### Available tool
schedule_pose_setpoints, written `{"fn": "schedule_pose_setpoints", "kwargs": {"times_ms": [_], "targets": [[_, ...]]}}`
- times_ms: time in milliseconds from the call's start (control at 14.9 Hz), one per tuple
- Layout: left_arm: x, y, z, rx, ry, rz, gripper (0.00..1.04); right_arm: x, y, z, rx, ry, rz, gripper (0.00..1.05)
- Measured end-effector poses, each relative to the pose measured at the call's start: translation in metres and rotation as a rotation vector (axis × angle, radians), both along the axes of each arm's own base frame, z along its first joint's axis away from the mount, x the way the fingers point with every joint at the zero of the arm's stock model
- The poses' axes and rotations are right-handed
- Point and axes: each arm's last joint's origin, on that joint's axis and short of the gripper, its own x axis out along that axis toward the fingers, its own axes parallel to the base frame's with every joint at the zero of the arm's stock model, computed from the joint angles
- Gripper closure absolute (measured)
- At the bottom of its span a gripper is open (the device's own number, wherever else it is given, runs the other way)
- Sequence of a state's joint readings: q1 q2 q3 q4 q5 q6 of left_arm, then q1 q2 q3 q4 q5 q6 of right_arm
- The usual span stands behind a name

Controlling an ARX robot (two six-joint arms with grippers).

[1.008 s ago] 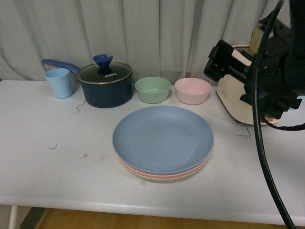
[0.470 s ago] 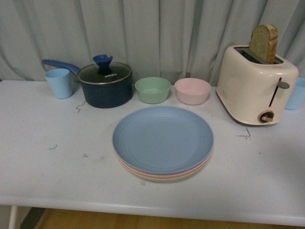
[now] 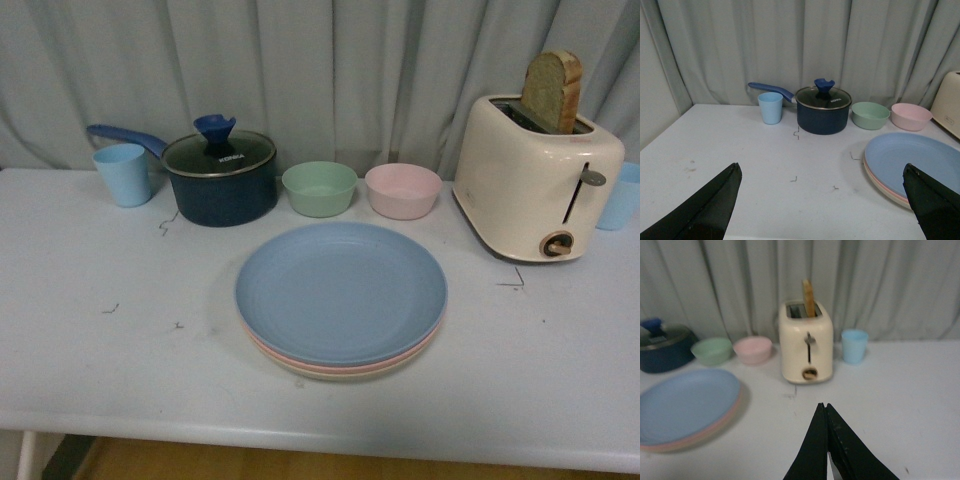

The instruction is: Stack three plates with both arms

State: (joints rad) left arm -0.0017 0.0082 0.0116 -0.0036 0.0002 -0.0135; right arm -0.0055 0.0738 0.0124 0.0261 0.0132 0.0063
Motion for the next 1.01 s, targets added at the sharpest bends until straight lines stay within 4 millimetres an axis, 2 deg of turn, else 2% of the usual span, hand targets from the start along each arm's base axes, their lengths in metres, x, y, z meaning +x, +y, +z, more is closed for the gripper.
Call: {"fn": "schedule_pose_setpoints", "kwargs": {"times_ms": [67, 806, 874, 1008], "targets": [[0.0000, 0.0000, 0.0000, 0.000, 0.000, 0.000, 0.07, -0.0042, 0.0010, 0.0038, 0.000, -0.052, 0.020, 1.03], [0.0000, 0.0000, 0.0000, 0.000, 0.000, 0.000, 0.07, -0.0043, 0.0009, 0.0023, 0.000, -0.039, 0.018, 1.03], [0.0000, 0.0000, 0.0000, 0.000, 0.000, 0.000, 0.07, -0.0043, 0.0009, 0.0023, -0.001, -0.039, 0.018, 0.97], [0.0000, 0.0000, 0.0000, 0.000, 0.000, 0.000, 0.07, -0.0043, 0.0009, 0.0023, -0.001, -0.039, 0.018, 0.72]]}}
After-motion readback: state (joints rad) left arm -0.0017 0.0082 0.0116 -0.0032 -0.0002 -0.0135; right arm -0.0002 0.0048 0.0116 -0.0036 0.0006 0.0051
